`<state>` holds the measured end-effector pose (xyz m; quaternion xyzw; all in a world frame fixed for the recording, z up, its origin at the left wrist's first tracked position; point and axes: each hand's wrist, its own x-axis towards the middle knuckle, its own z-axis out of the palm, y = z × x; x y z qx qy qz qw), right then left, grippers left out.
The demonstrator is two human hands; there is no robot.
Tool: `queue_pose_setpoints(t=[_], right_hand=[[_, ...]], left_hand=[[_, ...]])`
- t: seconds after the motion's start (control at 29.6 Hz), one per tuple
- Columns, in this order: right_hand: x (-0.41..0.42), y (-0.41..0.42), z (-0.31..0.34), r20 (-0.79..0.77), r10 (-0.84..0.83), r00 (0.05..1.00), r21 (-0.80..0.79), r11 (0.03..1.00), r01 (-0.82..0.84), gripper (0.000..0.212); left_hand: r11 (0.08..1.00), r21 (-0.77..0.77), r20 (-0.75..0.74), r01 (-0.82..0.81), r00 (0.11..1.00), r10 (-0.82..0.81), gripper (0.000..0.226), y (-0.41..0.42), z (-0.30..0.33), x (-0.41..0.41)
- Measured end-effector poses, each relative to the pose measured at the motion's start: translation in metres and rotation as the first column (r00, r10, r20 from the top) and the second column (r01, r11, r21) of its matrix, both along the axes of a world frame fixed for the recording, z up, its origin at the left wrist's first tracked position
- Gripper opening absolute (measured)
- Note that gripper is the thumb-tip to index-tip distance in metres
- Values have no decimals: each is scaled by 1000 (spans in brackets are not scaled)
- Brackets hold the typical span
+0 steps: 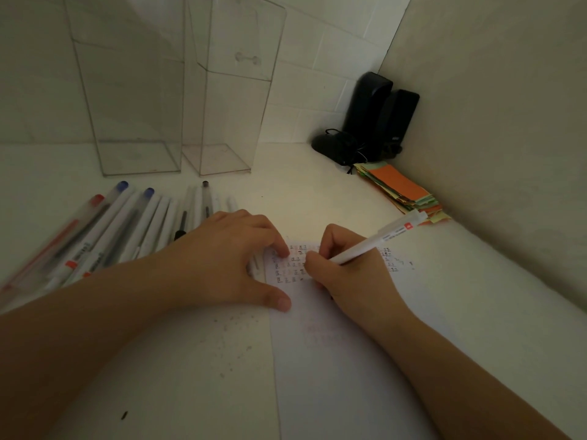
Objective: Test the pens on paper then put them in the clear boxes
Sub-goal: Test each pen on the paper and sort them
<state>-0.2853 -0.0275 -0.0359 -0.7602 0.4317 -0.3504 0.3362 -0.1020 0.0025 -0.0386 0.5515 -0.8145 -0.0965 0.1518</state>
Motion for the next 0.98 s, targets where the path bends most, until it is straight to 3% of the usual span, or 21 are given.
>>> queue_pose_setpoints(t=[0.27,0.44,0.57,0.64,0.71,0.78,0.88,0.98], right_hand=[[0,1,2,14,14,1000,37,999,-15,24],[-1,1,0,-34,17,999,-43,999,-19,29],[-5,1,1,118,17,993,-32,999,-13,19],[-4,1,1,170,52,984,-101,994,-35,10],[-3,2,0,124,60,990,-177,983,-38,12],[-2,3,-2,32,42,999,-221,975,-34,12],[-3,1,-7,-85,26,996,-247,968,-46,6],[-2,2,-7,-85,45,995,-192,979,-60,17]], left_hand=[[1000,-8,2,10,1000,-10,99,0,0,1],[1000,9,3,-1,1000,1,92,0,0,0],[1000,16,19,-7,1000,7,94,3,1,-1],[1000,4,-49,-19,999,19,91,5,4,-3],[998,-66,-176,-9,984,-3,79,8,9,-5],[986,-158,-279,55,955,-98,67,13,17,-11],[962,-164,-388,217,883,-265,59,23,27,-25],[925,-212,-406,314,833,-376,44,24,23,-36]])
